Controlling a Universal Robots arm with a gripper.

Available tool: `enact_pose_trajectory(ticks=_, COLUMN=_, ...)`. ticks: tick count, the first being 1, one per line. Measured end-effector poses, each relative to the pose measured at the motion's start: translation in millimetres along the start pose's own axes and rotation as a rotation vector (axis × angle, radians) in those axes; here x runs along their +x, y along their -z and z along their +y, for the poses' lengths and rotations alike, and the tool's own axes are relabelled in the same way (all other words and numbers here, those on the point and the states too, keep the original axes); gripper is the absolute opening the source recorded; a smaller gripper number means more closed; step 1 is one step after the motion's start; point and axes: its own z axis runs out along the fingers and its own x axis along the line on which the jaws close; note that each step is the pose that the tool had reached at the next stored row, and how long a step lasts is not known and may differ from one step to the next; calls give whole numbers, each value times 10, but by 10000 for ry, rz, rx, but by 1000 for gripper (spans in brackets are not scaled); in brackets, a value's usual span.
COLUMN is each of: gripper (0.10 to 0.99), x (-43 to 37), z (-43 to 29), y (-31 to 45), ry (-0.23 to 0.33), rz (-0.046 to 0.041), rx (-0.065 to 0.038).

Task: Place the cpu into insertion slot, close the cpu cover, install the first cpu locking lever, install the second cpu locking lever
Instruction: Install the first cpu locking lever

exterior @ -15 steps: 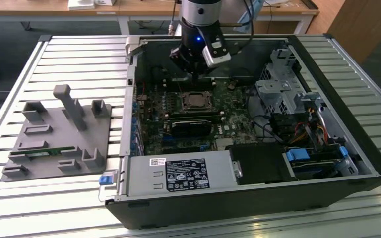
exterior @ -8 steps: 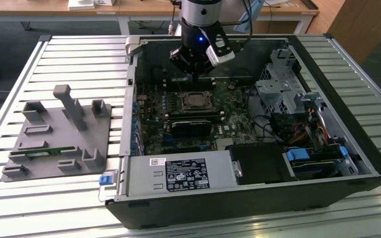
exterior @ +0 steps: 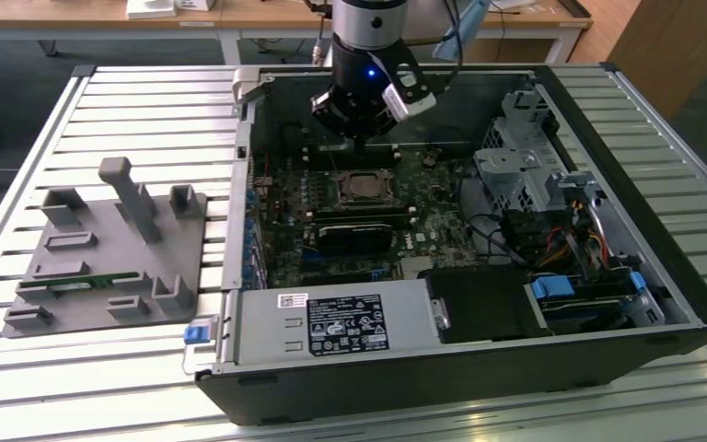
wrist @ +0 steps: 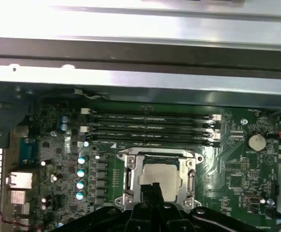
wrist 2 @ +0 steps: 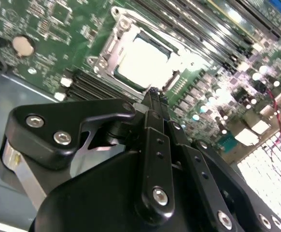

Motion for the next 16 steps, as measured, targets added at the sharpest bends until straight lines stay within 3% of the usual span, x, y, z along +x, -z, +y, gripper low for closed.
enact_pose_trajectory(ticks=3, gripper=106, x=90, z=2, y=-1, ry=-1, rz=-17, rx=-2)
enact_pose_trajectory(ticks=11, gripper=106, x=132, z=2, y=-2, ry=0, rz=-16, rx=-1)
enact_pose_trajectory(ticks=16, gripper=106, x=246, z=6, y=-3, ry=0, rz=-16, rx=-2)
